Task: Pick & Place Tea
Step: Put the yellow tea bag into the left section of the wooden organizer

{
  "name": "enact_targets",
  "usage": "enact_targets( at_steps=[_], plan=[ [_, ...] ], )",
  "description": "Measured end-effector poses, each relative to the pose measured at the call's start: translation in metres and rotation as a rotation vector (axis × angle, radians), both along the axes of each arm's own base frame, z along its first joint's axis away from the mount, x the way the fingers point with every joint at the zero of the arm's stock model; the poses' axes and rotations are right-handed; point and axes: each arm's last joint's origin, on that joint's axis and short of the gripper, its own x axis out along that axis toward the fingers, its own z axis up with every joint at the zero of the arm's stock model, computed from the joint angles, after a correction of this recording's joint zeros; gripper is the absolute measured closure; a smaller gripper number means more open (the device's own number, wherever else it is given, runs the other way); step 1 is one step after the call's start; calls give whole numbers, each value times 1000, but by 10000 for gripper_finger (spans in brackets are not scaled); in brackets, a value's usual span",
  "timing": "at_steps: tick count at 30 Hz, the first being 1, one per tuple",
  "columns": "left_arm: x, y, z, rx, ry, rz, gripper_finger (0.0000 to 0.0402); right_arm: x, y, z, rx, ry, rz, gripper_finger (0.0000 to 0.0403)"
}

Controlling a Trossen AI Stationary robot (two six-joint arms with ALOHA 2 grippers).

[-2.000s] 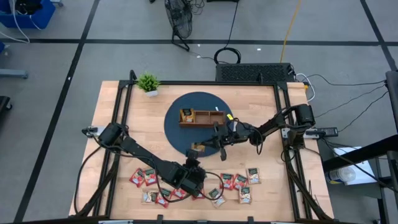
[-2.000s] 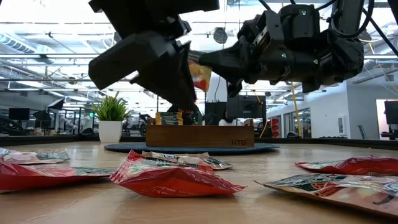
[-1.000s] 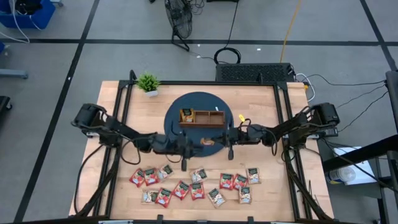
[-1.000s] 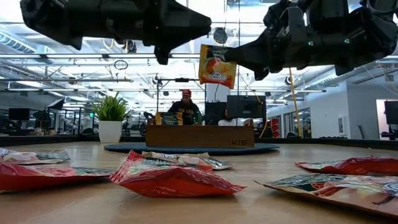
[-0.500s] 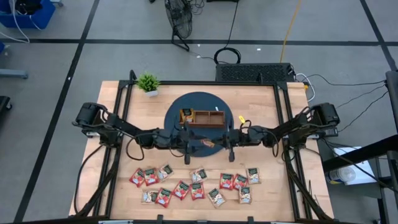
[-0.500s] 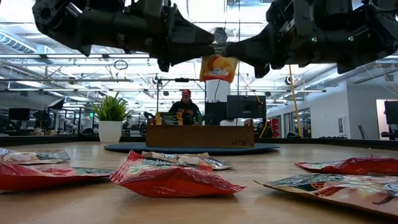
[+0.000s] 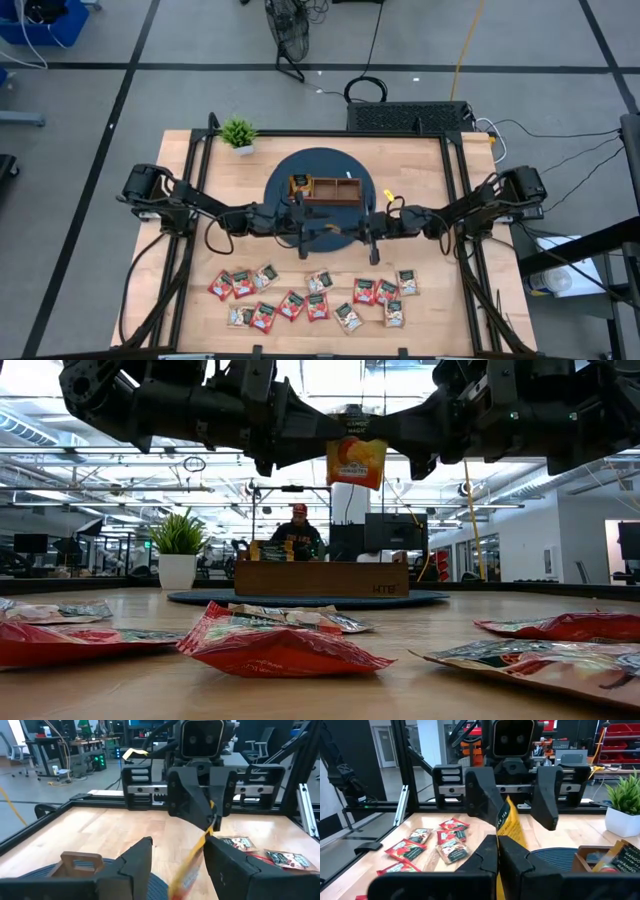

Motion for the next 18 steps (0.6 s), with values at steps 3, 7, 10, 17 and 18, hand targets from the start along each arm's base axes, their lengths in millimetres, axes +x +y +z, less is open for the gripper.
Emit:
enact_targets(
  at_steps=[3,7,10,17,18],
  plan=[
    [0,0,0,-7,-1,4,220,0,1,0,-2,0,2,403],
    [0,0,0,-13,-5,-3,220,0,0,0,-3,0,2,403],
    [2,1,2,-31,-9,-51,220,0,0,0,-7,-1,-1,403],
    [13,2,12,-25,19,-136,233,1,-4,0,-3,0,-17,403],
    [15,2,13,-18,26,-150,244,1,-4,0,-2,1,-17,403]
  ],
)
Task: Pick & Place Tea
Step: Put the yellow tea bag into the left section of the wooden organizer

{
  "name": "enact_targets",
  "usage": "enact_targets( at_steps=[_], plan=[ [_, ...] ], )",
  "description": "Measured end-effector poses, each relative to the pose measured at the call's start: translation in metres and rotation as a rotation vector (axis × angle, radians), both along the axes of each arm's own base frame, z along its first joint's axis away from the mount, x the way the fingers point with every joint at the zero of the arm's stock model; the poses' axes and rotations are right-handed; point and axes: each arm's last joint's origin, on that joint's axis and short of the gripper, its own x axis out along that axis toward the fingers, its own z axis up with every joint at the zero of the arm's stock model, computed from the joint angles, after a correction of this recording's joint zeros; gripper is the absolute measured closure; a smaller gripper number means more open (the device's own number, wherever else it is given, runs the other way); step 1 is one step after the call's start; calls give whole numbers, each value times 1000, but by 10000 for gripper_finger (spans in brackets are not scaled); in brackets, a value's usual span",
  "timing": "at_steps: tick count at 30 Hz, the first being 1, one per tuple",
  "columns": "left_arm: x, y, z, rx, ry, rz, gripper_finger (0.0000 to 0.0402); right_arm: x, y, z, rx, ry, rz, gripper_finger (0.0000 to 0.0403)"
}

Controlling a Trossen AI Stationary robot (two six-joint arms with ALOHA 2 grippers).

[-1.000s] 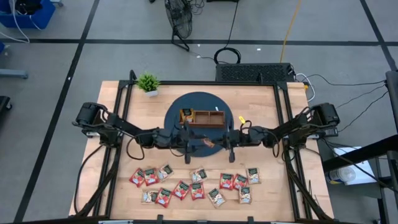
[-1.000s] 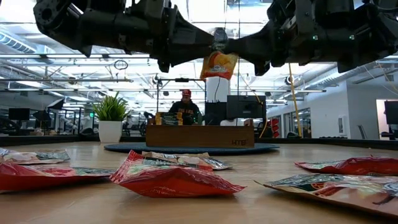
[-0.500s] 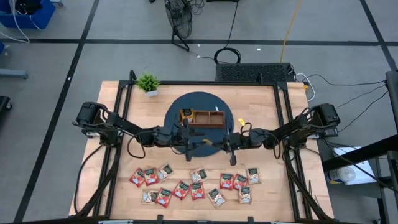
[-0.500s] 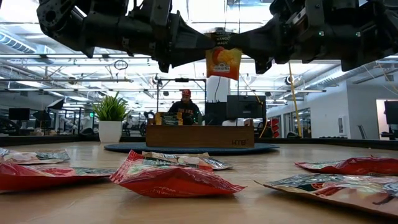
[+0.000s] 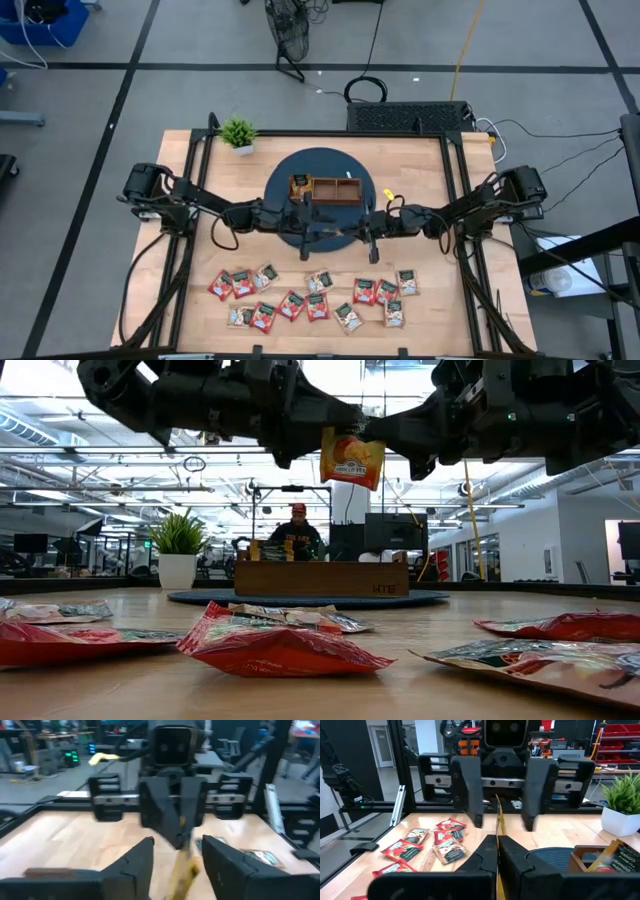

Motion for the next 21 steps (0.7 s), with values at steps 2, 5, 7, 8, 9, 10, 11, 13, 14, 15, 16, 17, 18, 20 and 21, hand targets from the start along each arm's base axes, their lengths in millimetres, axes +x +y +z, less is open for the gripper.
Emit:
enact_targets(
  at_steps=[2,5,7,8,9,10,11,13,14,15,16,17,18,20,21],
  plan=[
    [2,-1,0,9,24,-19,276,0,0,0,-1,0,0,403],
    [2,-1,-1,33,42,-22,348,0,0,0,-1,0,0,403],
    [2,-1,-1,48,40,-23,386,0,0,0,-1,-1,1,403],
    [2,-1,-1,55,41,-23,390,0,0,0,-1,0,1,403],
    [2,-1,-2,71,48,-21,392,0,0,0,-1,1,0,403],
    [2,0,-3,92,54,-8,395,0,0,0,-1,4,0,403],
    [2,0,-3,114,62,8,396,0,0,-1,1,7,-1,403],
    [-1,2,1,161,81,48,397,0,0,-1,8,7,-8,403],
    [-3,3,3,184,91,72,398,0,-1,0,11,0,-13,403],
    [-4,5,6,202,97,98,398,0,-1,1,12,-6,-17,402],
    [-6,7,8,213,111,123,398,1,-1,1,17,-7,-17,401],
    [-10,10,10,226,135,151,398,0,-1,1,25,-3,-10,400],
    [-13,14,12,233,156,184,399,0,0,0,32,1,3,398],
    [-17,23,17,238,169,250,399,0,1,0,37,0,11,393],
    [-22,28,17,240,184,281,399,0,1,1,37,-2,11,390]
  ],
)
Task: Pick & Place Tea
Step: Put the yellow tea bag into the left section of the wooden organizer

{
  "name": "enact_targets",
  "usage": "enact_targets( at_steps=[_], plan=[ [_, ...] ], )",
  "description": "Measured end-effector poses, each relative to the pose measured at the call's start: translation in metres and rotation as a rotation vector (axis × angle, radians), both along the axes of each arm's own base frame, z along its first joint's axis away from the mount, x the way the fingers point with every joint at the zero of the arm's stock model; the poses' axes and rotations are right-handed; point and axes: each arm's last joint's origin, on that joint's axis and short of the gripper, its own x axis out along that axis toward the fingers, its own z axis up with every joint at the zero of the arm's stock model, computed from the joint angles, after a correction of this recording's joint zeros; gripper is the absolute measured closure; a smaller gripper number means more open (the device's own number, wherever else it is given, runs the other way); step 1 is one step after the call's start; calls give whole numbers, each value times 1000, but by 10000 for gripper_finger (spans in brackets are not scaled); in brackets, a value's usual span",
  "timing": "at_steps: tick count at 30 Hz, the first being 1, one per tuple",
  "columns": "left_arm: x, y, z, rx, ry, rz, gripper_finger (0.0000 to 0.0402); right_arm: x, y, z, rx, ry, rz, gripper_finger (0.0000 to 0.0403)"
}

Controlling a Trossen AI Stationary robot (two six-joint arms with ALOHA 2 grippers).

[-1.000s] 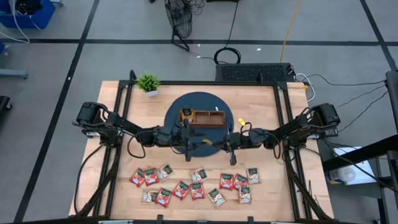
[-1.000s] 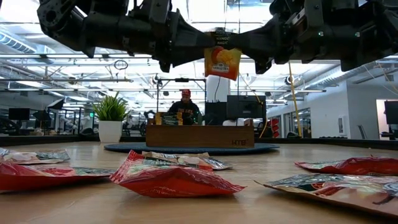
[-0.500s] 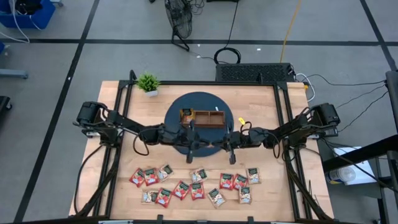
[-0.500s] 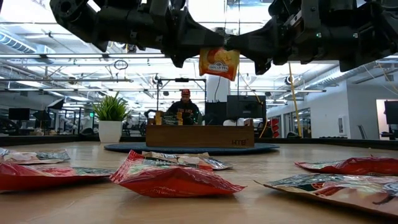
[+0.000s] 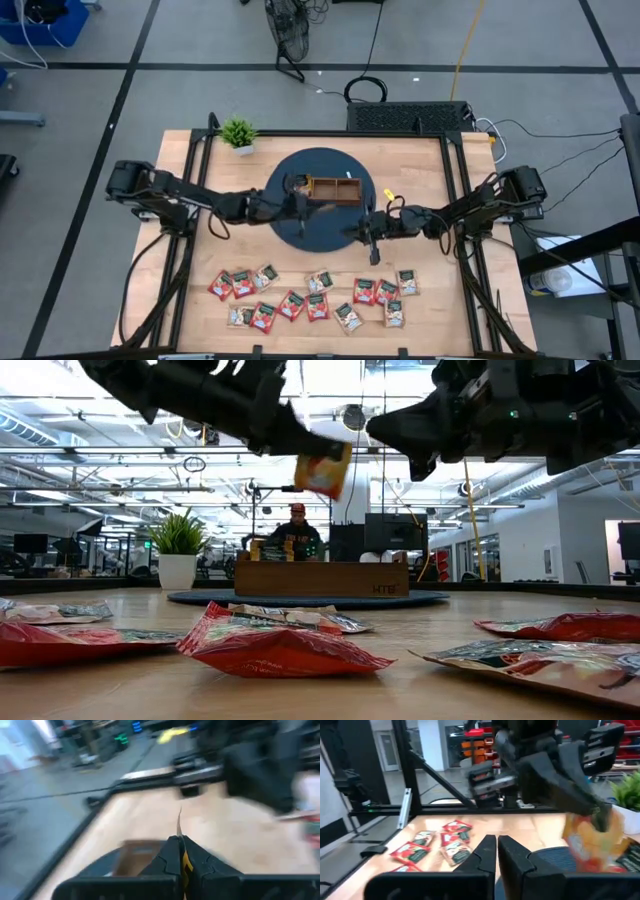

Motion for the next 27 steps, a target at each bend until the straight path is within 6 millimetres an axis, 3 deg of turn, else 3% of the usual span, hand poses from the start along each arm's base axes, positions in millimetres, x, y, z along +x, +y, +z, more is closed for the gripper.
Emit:
enact_targets(
  at_steps=[4,12,14,19,27],
  plan=[
    [-15,24,-12,-19,-12,33,400,0,2,0,0,0,4,383],
    [-60,75,-60,-68,-45,83,400,0,2,1,-2,-9,3,383],
    [-68,83,-61,-76,-102,73,401,0,2,1,-1,-12,3,382],
    [-78,93,-66,-83,-104,62,401,0,1,2,-27,-22,1,383],
    [-73,90,-78,-73,-53,0,401,0,1,2,-28,-22,1,384]
  ],
)
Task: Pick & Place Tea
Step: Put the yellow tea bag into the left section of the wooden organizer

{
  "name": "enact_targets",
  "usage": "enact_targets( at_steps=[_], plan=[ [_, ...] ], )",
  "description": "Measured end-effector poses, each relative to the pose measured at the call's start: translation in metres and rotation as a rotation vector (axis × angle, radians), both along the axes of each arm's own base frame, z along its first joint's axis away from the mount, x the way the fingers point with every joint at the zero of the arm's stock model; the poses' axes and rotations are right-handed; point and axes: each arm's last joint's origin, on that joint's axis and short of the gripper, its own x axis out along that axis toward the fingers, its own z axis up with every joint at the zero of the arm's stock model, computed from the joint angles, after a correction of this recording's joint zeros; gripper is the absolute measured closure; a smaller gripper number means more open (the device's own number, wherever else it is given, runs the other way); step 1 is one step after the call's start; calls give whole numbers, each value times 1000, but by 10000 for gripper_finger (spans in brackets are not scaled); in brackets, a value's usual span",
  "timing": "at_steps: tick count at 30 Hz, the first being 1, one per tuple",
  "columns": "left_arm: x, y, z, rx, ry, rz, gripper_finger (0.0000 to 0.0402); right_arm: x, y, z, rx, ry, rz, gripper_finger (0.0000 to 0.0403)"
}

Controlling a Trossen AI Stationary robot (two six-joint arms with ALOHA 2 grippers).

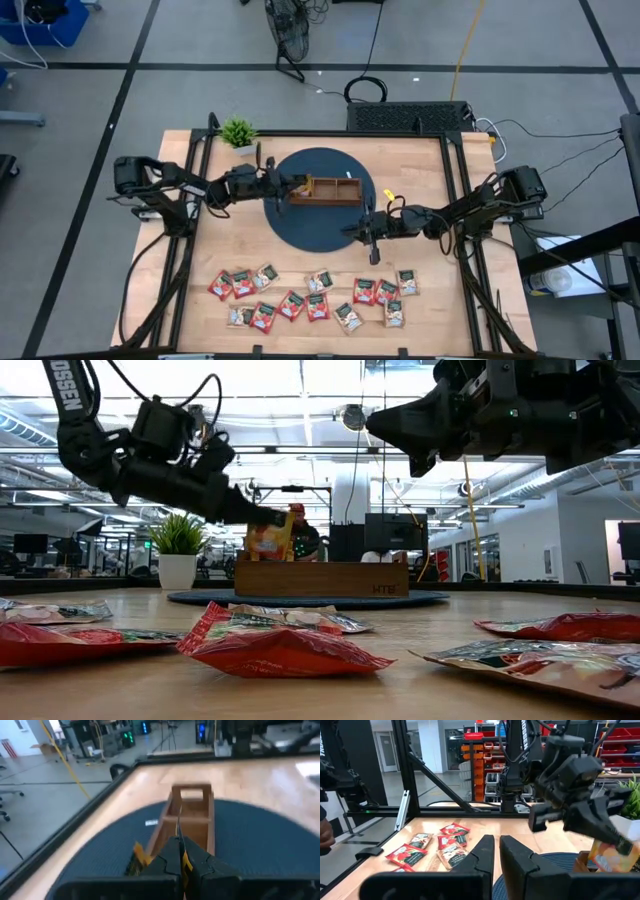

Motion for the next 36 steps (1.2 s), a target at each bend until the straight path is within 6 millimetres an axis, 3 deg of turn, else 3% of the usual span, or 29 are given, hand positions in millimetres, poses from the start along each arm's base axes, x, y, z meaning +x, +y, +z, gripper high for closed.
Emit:
enact_targets(
  at_steps=[6,12,27,36],
  plan=[
    [6,2,-19,1,77,3,400,0,0,0,-4,0,0,385],
    [20,7,-24,0,77,3,388,0,0,0,-7,0,-1,385],
    [23,7,-8,-64,-3,22,378,0,0,-1,-9,11,-1,384],
    [22,8,-13,-77,48,61,376,0,0,-2,0,24,0,370]
  ],
)
